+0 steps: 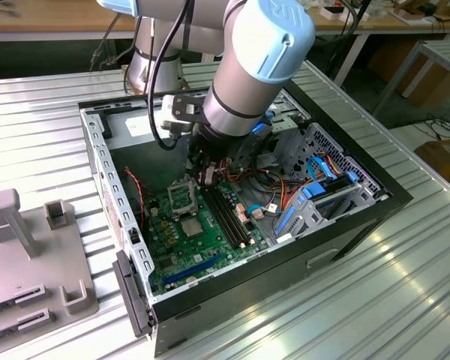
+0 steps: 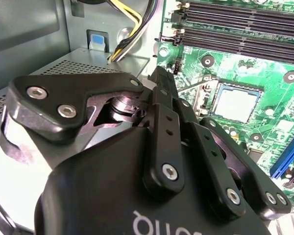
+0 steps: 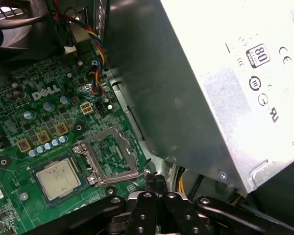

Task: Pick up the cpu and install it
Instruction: 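Close the cpu cover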

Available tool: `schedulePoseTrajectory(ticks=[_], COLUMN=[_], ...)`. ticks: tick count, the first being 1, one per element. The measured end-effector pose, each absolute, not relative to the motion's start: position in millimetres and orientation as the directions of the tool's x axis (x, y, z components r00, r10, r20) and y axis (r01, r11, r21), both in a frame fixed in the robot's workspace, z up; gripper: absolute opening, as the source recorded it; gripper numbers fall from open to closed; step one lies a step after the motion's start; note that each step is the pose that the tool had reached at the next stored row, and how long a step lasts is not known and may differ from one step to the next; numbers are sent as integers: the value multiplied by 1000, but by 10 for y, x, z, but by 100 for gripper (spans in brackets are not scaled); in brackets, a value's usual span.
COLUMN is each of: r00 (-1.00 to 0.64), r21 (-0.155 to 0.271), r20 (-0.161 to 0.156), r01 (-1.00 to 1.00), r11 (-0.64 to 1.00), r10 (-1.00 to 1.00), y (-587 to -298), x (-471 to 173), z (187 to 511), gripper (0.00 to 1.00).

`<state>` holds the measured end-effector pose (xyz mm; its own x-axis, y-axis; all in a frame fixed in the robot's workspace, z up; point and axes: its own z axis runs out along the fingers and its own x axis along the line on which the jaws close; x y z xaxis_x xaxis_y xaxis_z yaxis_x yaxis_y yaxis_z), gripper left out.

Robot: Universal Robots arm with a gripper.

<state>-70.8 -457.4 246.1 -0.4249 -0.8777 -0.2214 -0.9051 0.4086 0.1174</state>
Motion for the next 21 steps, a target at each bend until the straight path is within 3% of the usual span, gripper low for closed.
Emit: schedulePoseTrajectory(ticks=[9,16,21], r00=[-425,-425,-425], r21=[118,133,134], r20=[-222,-256,-257], r01=[-905,-905,-905], r11=[408,404,404], r10=[-878,-868,-868], y=[-4589,-4634,-4634], x=[-665,-642,-643], z=[2453,2399,2399], gripper=[11,11,11])
